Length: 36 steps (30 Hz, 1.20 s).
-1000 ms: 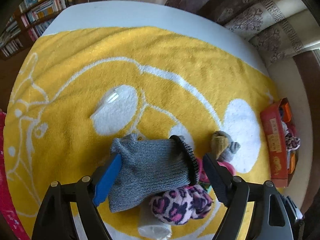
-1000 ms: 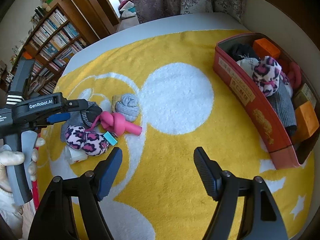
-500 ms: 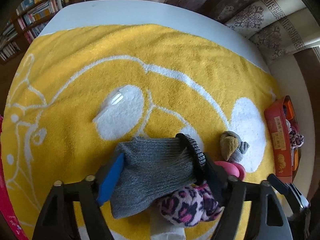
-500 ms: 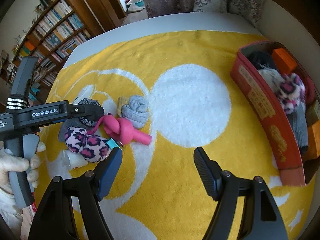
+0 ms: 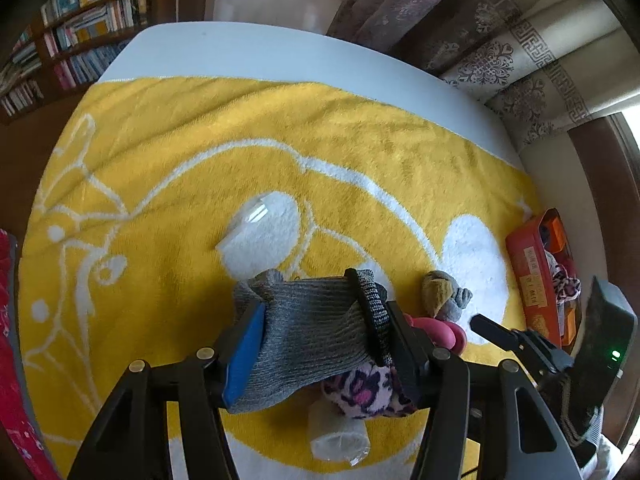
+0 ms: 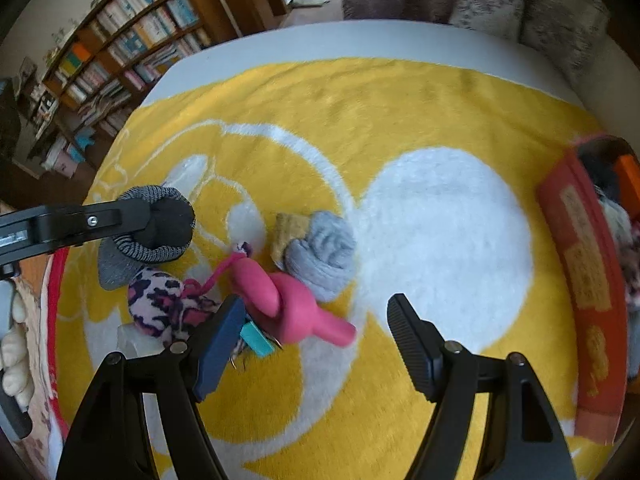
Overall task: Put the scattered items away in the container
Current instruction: 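Grasp the grey knit glove with the left tool while the right tool grasps the second pink knotted toy, then grasp the grey-black striped hat with the left tool while the right tool holds the pink toy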
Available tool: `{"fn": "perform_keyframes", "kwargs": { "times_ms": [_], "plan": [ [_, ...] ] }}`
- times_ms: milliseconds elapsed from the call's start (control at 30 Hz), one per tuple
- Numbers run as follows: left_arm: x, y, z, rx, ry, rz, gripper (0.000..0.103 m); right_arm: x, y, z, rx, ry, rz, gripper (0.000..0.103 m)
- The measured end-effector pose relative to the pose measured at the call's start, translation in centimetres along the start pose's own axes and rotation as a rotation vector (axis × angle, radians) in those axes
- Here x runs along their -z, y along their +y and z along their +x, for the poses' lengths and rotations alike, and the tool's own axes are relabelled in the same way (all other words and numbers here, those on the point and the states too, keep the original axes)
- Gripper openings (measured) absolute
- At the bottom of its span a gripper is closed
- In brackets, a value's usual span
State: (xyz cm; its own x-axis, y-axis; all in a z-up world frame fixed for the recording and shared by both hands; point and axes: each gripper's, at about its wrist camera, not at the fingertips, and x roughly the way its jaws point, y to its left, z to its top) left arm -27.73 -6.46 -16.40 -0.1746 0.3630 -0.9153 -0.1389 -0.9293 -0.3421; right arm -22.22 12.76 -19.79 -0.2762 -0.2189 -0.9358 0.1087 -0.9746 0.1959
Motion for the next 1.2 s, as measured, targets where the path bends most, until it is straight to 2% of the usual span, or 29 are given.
{"fn": "perform_keyframes", "kwargs": {
  "times_ms": [33,67,133,233,267,333,500,633,800,900,1033,1133,1167,1200],
  "plan": [
    [0.1,0.0,0.1,0.001,0.003,-0.001,0.061,-0.2,0.0,0.5,0.000,0.014,-0.005,0.077],
    [0.2,-0.1,0.2,0.002,0.005,-0.001,0.061,-0.2,0.0,1.0,-0.017,0.027,-0.003,0.073],
    [0.3,-0.2,0.3,0.003,0.006,0.000,0.061,-0.2,0.0,1.4,-0.052,0.048,-0.002,0.056],
    [0.2,-0.2,0.0,0.013,0.000,-0.006,0.061,-0.1,0.6,0.8,-0.053,0.043,-0.035,0.033],
    [0.2,-0.3,-0.1,0.014,-0.002,-0.010,0.058,0.1,0.7,0.5,-0.064,0.042,-0.038,0.030],
    [0.0,-0.4,-0.4,0.012,-0.009,-0.014,0.054,0.3,0.6,-0.3,-0.079,0.029,-0.035,0.029],
    [-0.1,-0.5,-0.9,-0.004,-0.017,-0.020,0.054,1.0,-0.6,-2.9,-0.114,-0.023,0.012,0.029],
    [0.0,-0.5,-0.6,-0.006,-0.008,-0.038,0.054,1.7,-1.3,-4.4,-0.113,-0.051,0.036,0.029],
    [-0.2,-1.3,-1.5,-0.006,-0.037,-0.034,0.054,2.5,-2.2,-5.9,-0.114,-0.081,0.077,0.029],
    [-0.5,-2.2,-2.5,0.013,-0.059,-0.023,0.036,2.9,-3.3,-7.1,-0.112,-0.105,0.101,0.029],
    [-0.9,-3.5,-3.5,0.004,-0.086,0.005,0.037,3.6,-4.6,-8.5,-0.108,-0.132,0.130,0.029],
    [-0.9,-3.5,-3.2,-0.006,-0.089,-0.016,0.037,3.9,-5.3,-9.0,-0.107,-0.137,0.142,0.029],
    [-0.9,-3.4,-3.0,-0.012,-0.082,-0.021,0.039,4.1,-5.4,-9.2,-0.104,-0.140,0.141,0.029],
    [-0.8,-3.3,-2.6,-0.015,-0.074,-0.030,0.054,4.3,-5.5,-9.4,-0.100,-0.143,0.139,0.029]
  ]
}}
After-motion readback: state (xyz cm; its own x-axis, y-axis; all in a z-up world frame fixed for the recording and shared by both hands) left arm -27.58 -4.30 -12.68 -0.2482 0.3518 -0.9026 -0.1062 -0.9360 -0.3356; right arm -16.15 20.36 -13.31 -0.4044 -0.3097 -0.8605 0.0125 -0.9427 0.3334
